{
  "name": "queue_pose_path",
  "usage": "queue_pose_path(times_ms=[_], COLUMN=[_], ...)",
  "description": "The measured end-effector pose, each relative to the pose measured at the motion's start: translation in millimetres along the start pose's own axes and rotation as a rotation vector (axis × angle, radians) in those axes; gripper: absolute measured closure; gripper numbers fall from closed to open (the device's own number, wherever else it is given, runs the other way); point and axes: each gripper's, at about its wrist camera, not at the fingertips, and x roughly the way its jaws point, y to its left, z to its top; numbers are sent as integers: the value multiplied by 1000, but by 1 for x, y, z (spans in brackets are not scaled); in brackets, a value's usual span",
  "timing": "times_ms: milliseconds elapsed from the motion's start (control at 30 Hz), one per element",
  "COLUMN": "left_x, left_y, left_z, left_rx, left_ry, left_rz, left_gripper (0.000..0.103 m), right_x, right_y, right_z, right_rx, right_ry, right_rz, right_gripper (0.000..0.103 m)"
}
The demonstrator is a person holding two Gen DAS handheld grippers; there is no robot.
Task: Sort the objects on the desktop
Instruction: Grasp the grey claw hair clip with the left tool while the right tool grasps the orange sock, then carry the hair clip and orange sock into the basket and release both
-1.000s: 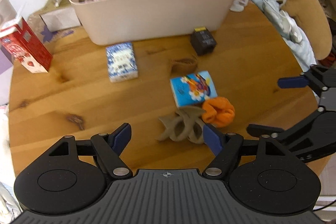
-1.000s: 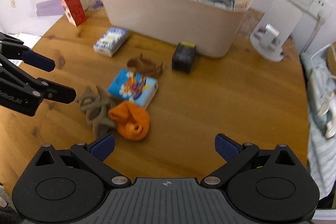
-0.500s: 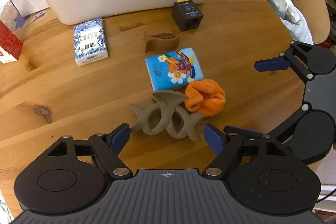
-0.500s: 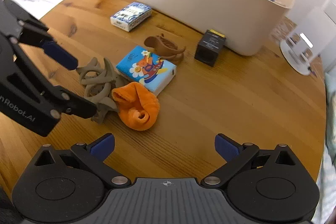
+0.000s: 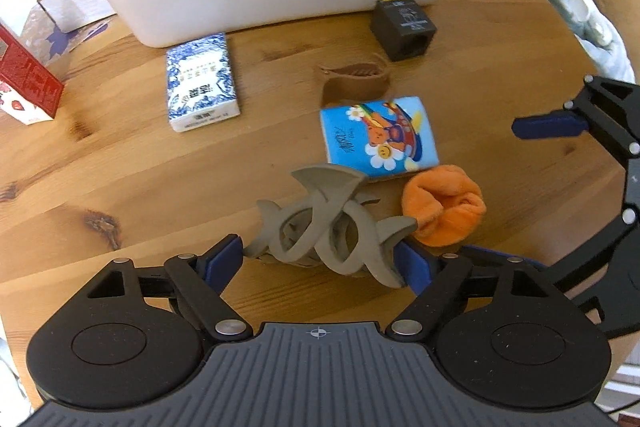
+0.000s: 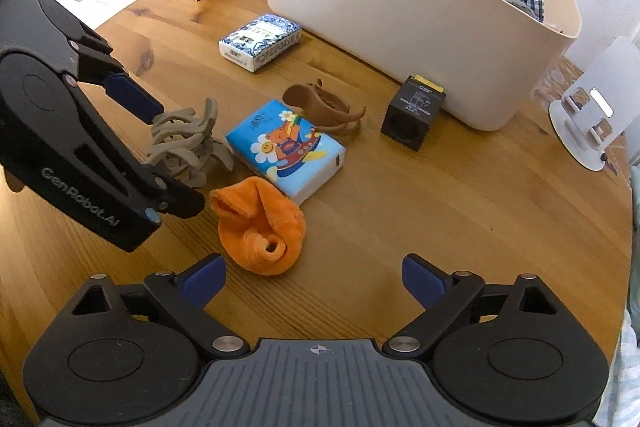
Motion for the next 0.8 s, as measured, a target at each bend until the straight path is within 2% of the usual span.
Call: queue_pose_path(times_ms=[300,433,533,567,667,800], left_x=[6,6,2,1,-1,-5], left_y=[-6,-8,-2,0,3,7], left_z=[0,-3,-6,-6,-7,-7], left_rx=[76,136,116,104,93,90], left_ry=[-43,-81,-122,-129,-134,-143], left_rz=[80,94,70,66,74,80], left_gripper=[19,20,20,20,20,21], right_x=[1,3,5,4,4,0], right_y=[5,8,10,10,9,8], right_z=[3,3,2,2,2,0], right_rx=[-4,-26,-35,-35,-30,-25], right_ry=[-36,-37,-30,-32,-30,-39], right_rz=[32,55,71,77,85,88], right_gripper=[26,47,63,75,89,93])
